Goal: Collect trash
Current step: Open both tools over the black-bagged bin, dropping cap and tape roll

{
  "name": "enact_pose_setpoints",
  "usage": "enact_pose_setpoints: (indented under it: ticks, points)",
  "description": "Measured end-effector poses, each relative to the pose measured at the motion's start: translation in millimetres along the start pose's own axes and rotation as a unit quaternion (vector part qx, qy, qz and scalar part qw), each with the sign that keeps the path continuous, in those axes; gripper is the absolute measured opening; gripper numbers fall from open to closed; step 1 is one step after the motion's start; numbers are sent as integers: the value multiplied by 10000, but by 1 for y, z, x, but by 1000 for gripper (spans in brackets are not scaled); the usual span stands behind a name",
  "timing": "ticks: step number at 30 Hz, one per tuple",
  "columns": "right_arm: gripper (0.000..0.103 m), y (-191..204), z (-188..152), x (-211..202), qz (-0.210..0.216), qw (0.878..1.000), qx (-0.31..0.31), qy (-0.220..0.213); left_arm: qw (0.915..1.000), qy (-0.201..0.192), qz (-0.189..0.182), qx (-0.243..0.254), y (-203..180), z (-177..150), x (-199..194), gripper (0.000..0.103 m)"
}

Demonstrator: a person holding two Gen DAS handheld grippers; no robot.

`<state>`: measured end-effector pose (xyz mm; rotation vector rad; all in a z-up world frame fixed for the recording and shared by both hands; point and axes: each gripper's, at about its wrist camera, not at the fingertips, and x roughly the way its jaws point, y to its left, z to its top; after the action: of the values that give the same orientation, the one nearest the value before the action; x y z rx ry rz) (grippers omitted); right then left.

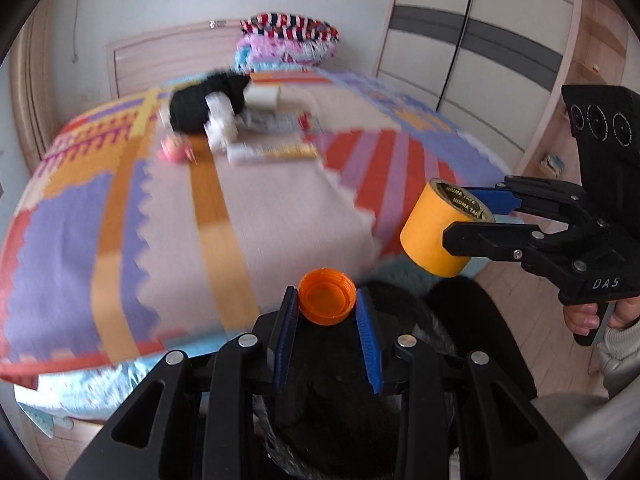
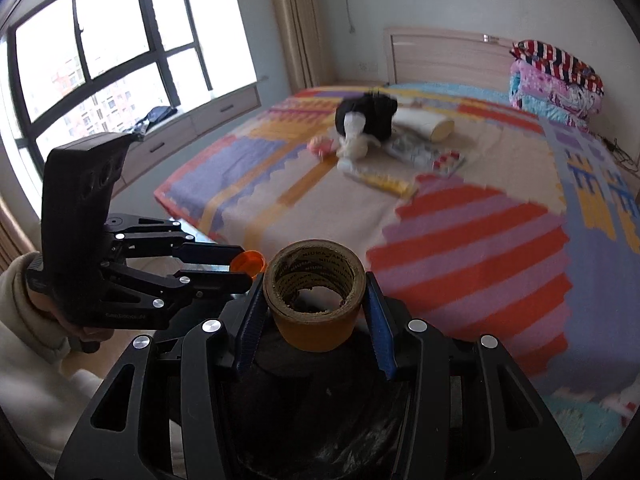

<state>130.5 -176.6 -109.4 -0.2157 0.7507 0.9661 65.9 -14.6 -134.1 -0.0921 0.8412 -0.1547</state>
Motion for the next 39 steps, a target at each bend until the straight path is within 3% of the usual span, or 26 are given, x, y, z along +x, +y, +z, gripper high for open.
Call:
enact_pose_setpoints:
  ticks: [7, 13, 18, 23, 30, 34, 39]
  points:
    - [47, -7, -45, 34, -153, 9978, 151, 635, 9966, 690, -332, -287, 1, -40, 41, 29]
    - [47, -13, -77, 68, -389, 9924, 34, 1168, 9940, 1095, 20, -48, -4, -60, 73, 29]
    - [47, -6, -92, 87, -662, 9867, -286, 1455, 9896, 1423, 12, -214, 1, -78, 95, 29]
    - [47, -3, -105, 101, -1008, 9774, -478, 1797, 9874, 1563, -37, -252, 2, -86, 106, 29]
    - [48, 1, -109, 109, -1031, 9741, -535, 1940, 9865, 1625, -23, -190, -1, -87, 110, 29]
    - [61, 2, -108, 108, -989, 9758, -538, 1874, 9860, 1644, -78, -252, 1, -86, 112, 29]
    - [61, 1, -102, 101, -912, 9794, -470, 1741, 9878, 1520, -137, -306, 3, -79, 103, 48]
